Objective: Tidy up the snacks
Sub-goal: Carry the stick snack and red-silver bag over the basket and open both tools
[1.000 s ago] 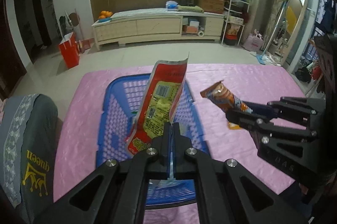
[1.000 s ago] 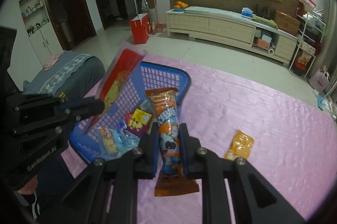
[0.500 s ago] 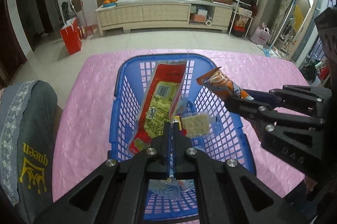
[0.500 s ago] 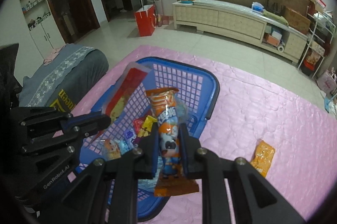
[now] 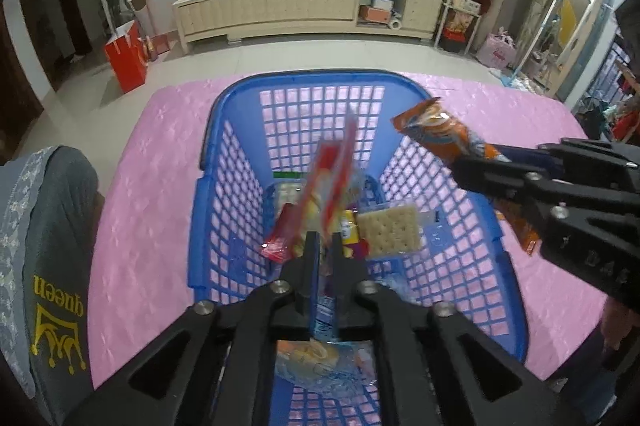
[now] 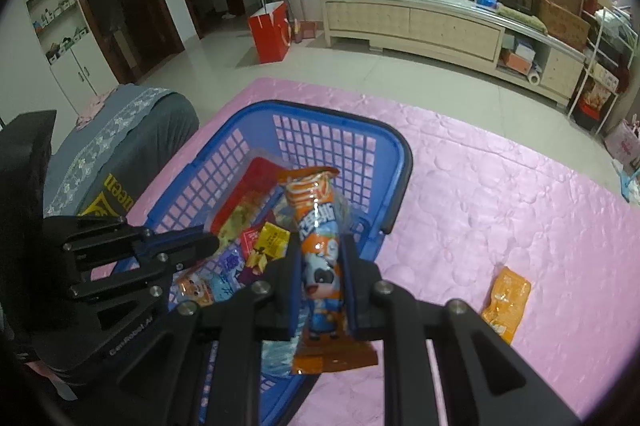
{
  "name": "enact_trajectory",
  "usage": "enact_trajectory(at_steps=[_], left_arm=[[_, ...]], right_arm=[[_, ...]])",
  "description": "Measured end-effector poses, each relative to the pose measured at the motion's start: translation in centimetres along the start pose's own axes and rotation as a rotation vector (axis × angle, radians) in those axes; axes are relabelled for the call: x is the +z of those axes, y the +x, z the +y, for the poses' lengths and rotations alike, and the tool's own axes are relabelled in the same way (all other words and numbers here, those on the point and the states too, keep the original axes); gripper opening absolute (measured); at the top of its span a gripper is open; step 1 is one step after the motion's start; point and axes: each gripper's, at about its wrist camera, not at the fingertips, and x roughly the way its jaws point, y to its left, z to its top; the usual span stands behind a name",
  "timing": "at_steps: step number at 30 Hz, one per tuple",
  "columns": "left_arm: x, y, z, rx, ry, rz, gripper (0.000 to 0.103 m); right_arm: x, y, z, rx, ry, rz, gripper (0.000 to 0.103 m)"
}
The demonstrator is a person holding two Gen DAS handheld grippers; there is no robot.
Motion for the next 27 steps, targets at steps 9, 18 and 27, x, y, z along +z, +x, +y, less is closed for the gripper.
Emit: enact_trajectory(at_steps=[9,18,27], left_arm=[[-0.5,-1.8,0.8,0.018,-0.031,-0.032,0.059],[-0.8,-4.8,1.6,0.062,-0.043,-0.076,0.071],[-2.2,-5.9,3.4,0.095,-0.059,-0.084,0.079]], right_arm=[[-0.1,-1.5,-0.1,0.001,0.004,-0.019,0.022],[-0.2,-3.5,0.8,0.018,-0.011,-0.052,0.022],[-0.3,-2.4,3.4,0.067,-0.059,-0.024,0.022]])
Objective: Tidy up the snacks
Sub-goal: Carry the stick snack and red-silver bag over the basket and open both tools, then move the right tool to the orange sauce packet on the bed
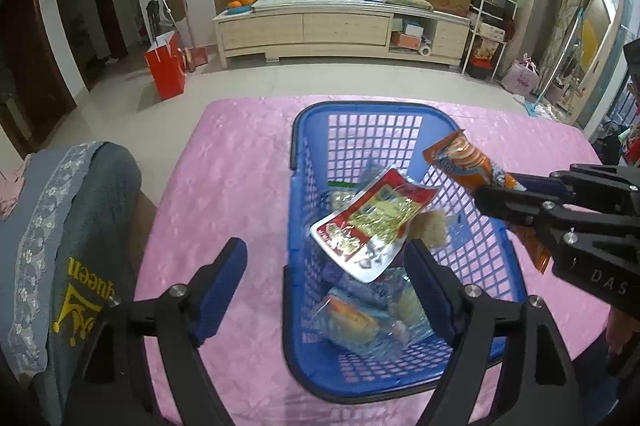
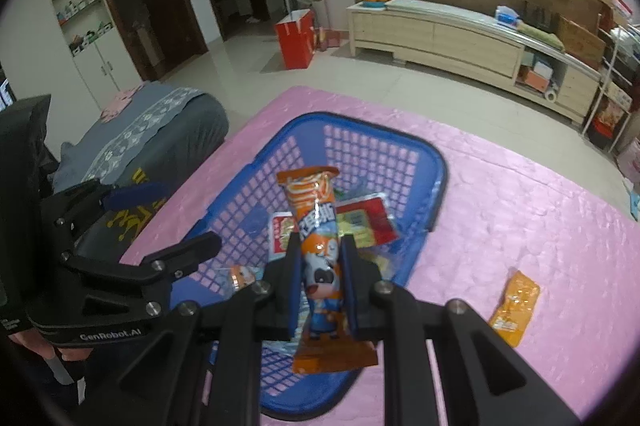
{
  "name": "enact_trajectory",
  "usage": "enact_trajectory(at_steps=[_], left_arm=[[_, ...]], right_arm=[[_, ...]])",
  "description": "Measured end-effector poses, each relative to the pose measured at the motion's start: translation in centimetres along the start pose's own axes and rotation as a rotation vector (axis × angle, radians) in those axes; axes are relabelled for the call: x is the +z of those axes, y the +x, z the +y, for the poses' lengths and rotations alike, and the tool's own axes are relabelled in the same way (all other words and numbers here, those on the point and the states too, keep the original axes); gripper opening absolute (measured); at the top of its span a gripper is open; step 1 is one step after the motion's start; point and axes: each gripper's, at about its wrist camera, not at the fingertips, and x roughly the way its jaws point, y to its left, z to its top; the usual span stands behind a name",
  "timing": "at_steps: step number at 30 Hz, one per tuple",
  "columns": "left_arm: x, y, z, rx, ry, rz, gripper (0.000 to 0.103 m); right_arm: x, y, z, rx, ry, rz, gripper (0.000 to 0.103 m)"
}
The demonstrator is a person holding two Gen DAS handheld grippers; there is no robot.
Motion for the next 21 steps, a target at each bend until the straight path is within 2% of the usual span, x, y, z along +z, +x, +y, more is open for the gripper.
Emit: enact_trajectory(at_steps=[12,21], left_arm=[[-3.5,0.7,2.3,-0.013,-0.066,0.043,0.079],[-4.9,0.2,3.2,-0.024,-0.073,0.059,0.079]], right_arm=[[-1.8,3.9,3.9,0.042,-0.060,0.115,0.022],[-2.5,6.0,5.1,0.025,-0.083,0.189,0.022]])
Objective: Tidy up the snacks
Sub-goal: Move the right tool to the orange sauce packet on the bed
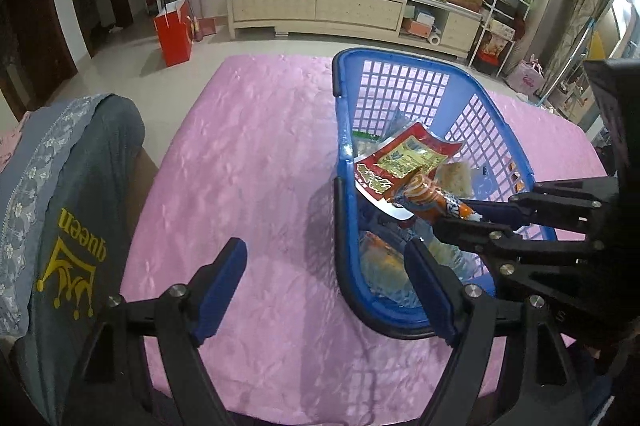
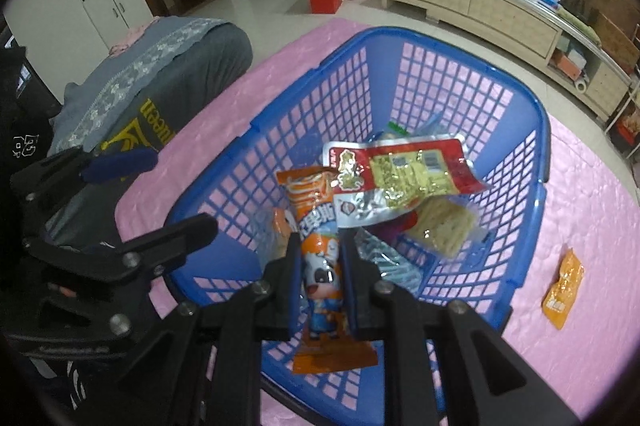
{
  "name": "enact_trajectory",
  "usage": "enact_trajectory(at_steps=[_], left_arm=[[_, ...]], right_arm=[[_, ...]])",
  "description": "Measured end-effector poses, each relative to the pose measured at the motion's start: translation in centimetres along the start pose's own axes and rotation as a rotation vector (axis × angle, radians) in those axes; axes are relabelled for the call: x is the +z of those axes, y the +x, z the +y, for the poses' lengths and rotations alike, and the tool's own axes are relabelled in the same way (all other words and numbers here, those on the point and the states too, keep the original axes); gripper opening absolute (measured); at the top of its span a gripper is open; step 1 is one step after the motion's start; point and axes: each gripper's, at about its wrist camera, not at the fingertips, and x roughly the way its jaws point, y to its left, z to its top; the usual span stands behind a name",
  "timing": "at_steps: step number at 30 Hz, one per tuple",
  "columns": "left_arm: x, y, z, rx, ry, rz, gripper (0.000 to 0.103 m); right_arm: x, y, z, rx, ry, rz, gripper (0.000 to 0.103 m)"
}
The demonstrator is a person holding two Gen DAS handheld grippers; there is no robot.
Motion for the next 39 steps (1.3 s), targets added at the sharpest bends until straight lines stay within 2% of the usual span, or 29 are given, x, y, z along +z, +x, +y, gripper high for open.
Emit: enact_trajectory(at_steps=[2,3,7,16,29,34,39], left_arm=[[0.0,0.1,0.1,0.006,-0.004,0.003,0.079],[0.0,0.1,0.2,0.007,-0.008,0.004,0.079],[-0.2,-0.3,0.2,-0.003,-0.016,0.001,0.079],[0.5,-1.3,-2.3,-0.003,0.020,-0.021,0.079],[2.8,-2.5,-7.9,-0.042,0.097,-0.062,0.079],[4.3,-2.7,-9.3,-0.067,0.098,-0.073,0.079],[5.2,-2.6,-10.5,-0.039,0.124,-0.104,0.079]], right_arm=[[0.1,0.2,0.0,-0.004,0.011,0.010,0.023],[0.2,0.3,-0.1,-0.005,0.016,0.016,0.028],[0.0,0.3,-0.4,-0.017,0.027,0.022,0.062],[-1.1,-2.9,-2.5,-0.021,0.073,-0.036,0.066],[-3.4,-8.3,-7.5,-0.094,0.173,-0.108,0.068],[-4.2,-10.1,-9.8,-0.117,0.231,-0.136,0.073],[-4.7,-11.0,-11.6,-0.129,0.275,-0.146,0.076]])
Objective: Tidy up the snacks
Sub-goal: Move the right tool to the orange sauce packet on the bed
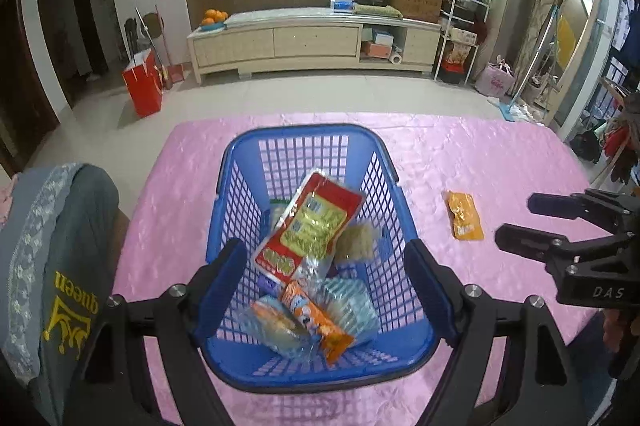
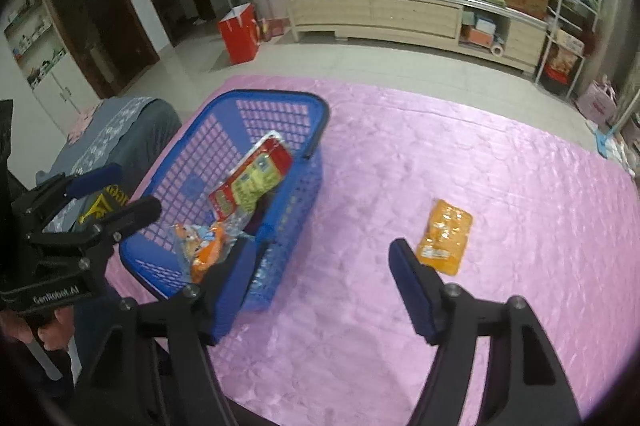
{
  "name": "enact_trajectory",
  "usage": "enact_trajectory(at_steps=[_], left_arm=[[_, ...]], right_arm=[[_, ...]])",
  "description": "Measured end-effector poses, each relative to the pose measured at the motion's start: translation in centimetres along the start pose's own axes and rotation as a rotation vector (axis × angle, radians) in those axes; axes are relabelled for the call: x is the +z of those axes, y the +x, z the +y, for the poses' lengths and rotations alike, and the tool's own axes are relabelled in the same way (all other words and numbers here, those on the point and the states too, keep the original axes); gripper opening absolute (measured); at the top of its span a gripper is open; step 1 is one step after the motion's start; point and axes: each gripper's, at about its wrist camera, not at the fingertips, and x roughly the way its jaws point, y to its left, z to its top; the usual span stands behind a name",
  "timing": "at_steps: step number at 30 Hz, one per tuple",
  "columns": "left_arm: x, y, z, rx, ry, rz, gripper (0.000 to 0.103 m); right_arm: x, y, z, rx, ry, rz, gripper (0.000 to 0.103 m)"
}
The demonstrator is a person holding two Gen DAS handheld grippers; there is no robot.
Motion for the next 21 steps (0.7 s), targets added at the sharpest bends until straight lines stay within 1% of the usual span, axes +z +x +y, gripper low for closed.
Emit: enact_trajectory(at_steps=[3,5,7,8,9,11,12,13,16,21], left_arm=[[0.5,0.6,-0.4,-0.015,0.014,0.004,0.079],[0.5,1.3,-0.5,-0.015,0.019,0.017,0.079],[0.7,2.2,-0.5,0.005,0.019,0.043,0.080],[0.8,2.5,-0.6,0.009,0.019,0.052,0.083],[0.8,2.8,-0.5,0.010,0.017,0.061,0.089],[1.0,3.6,-0.5,0.006,0.016,0.079,0.093],[1.0,3.9,-0.5,0.010,0.017,0.087,0.100],[1.1,4.5,-0.5,0.023,0.021,0.099,0.103],[1.5,5.9,-0.3,0.042,0.010,0.129,0.103],[2.2,8.1,0.4,0.038,-0.038,0.182,0.103]], right_arm=[[0.1,0.0,-1.4,-0.028,0.038,-0.002,0.084],[0.1,0.1,-2.4,-0.044,0.071,-0.005,0.085],[0.3,0.5,-3.5,-0.063,0.110,0.007,0.086],[0.4,0.7,-3.8,-0.067,0.122,0.015,0.086],[0.4,0.9,-4.4,-0.071,0.136,0.026,0.086],[0.5,1.5,-5.3,-0.086,0.159,0.051,0.087],[0.6,1.9,-5.9,-0.095,0.171,0.067,0.087],[0.6,2.2,-6.3,-0.102,0.180,0.076,0.088],[0.6,3.1,-7.9,-0.132,0.230,0.089,0.089],[0.7,5.5,-10.3,-0.104,0.317,0.133,0.089]])
